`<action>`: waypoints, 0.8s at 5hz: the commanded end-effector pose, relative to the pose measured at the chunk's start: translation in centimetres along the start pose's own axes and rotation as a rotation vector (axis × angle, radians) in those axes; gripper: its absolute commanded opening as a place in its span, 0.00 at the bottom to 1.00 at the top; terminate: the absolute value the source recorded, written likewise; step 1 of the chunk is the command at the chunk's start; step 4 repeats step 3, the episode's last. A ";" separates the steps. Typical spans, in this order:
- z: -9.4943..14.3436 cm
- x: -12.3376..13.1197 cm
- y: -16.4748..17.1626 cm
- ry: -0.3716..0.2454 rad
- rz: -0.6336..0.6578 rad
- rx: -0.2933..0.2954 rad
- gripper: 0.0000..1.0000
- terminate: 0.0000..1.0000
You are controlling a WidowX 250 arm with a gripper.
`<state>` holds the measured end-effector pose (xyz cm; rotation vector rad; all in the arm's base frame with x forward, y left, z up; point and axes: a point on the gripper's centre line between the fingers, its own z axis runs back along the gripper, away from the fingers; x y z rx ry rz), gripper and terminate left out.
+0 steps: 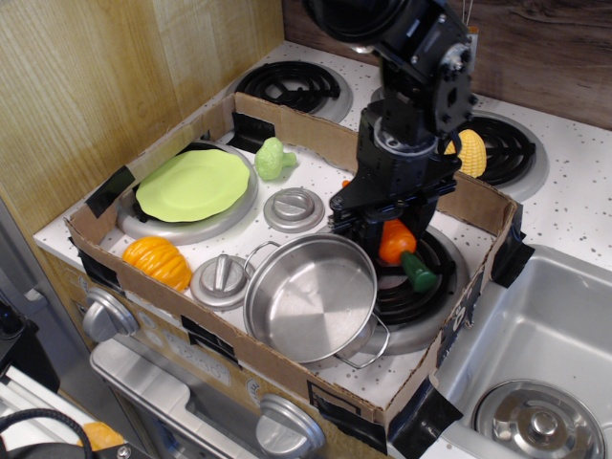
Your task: Take carrot off plate
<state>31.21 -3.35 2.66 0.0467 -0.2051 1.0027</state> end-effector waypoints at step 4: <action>2.2 0.7 -1.0 -0.057 0.114 -0.082 1.00 1.00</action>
